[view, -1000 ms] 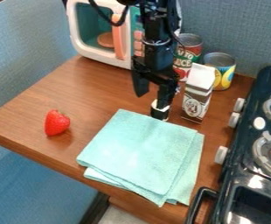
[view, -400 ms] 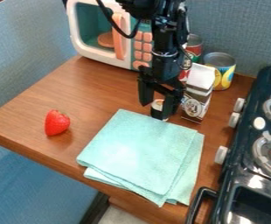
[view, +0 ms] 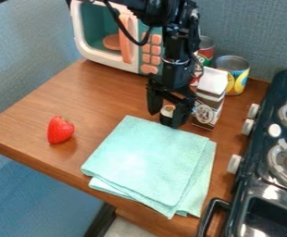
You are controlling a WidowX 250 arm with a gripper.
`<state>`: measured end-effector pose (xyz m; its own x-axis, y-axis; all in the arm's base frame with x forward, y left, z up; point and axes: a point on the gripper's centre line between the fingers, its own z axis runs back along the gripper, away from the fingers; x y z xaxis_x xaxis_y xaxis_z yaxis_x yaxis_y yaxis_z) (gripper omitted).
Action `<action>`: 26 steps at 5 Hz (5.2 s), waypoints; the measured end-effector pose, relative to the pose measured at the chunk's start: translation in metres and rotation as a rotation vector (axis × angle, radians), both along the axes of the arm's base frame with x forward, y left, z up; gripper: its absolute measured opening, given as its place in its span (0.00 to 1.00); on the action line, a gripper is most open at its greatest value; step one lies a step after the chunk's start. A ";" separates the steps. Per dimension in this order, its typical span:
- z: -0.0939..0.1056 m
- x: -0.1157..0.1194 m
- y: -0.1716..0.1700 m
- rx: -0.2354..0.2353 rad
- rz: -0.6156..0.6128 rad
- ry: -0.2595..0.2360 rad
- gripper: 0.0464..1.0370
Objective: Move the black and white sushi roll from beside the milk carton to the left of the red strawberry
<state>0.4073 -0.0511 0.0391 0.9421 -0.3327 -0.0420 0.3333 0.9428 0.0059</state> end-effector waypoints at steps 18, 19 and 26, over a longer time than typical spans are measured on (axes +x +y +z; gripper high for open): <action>0.054 -0.090 0.201 0.084 0.502 0.076 0.97; 0.074 -0.075 0.189 0.073 0.444 0.003 0.97; 0.046 -0.023 0.020 -0.050 0.090 0.043 0.97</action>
